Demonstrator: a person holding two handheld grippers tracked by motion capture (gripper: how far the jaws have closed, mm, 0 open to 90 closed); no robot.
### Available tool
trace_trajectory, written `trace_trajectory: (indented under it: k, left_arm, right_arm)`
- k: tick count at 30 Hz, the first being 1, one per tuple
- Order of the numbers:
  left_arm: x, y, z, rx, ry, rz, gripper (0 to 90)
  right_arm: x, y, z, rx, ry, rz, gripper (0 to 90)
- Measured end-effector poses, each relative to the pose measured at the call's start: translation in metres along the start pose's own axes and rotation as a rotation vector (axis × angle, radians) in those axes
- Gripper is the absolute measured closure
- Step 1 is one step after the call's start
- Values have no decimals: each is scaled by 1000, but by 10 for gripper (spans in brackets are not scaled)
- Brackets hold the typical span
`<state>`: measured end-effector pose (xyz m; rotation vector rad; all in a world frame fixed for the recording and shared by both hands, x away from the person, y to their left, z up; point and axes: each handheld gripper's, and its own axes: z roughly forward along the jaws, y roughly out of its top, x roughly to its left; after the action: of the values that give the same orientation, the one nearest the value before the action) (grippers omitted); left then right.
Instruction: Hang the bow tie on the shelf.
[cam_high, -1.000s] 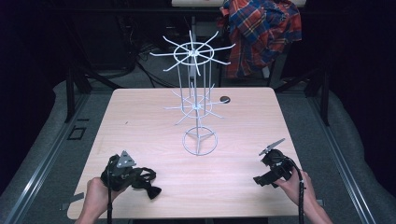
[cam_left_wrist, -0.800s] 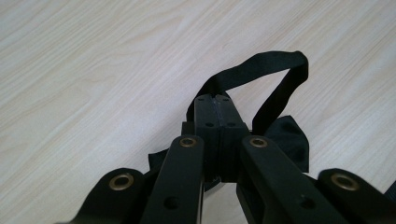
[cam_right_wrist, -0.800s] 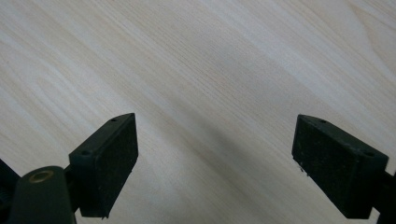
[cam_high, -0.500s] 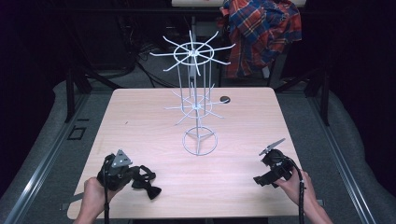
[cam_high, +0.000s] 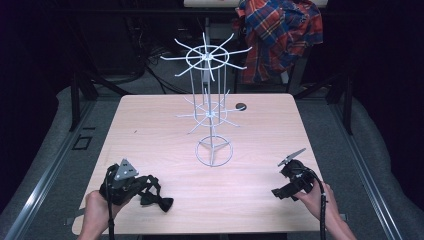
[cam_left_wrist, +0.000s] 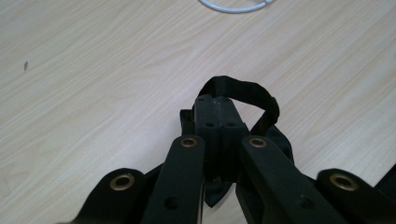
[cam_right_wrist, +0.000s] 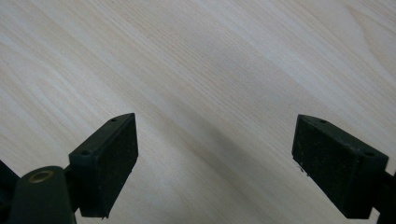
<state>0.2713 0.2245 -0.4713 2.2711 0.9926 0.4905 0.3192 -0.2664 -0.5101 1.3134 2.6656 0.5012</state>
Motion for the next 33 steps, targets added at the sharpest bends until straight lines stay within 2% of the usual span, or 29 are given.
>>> trace_trajectory:
  k: [8, 16, 19, 25, 27, 28, 31, 33]
  left_arm:
    - [2, 5, -6, -25, 10, -1, 900]
    - [6, 9, -13, -54, 41, -2, 900]
    - [8, 12, -13, -46, 49, 11, 900]
    - [13, 19, -11, -58, 51, 5, 900]
    - [14, 20, -11, -63, 54, 8, 900]
    - [16, 23, -11, -73, 53, 3, 900]
    - [19, 28, -13, -90, 55, 5, 900]
    - [20, 29, -14, -97, 58, 6, 900]
  right_arm:
    - [-1, 0, 0, 7, -5, -5, 139]
    - [-1, 0, 0, 6, -5, -6, 139]
    - [-1, 0, 0, 6, -6, -5, 138]
    - [-1, 0, 0, 7, -6, -5, 139]
    - [-1, -1, -1, 2, -5, -3, 139]
    - [-3, -1, 1, -7, 3, 14, 139]
    - [-4, -1, 1, 11, 0, 9, 139]
    - [-3, -1, 1, -2, 2, 21, 139]
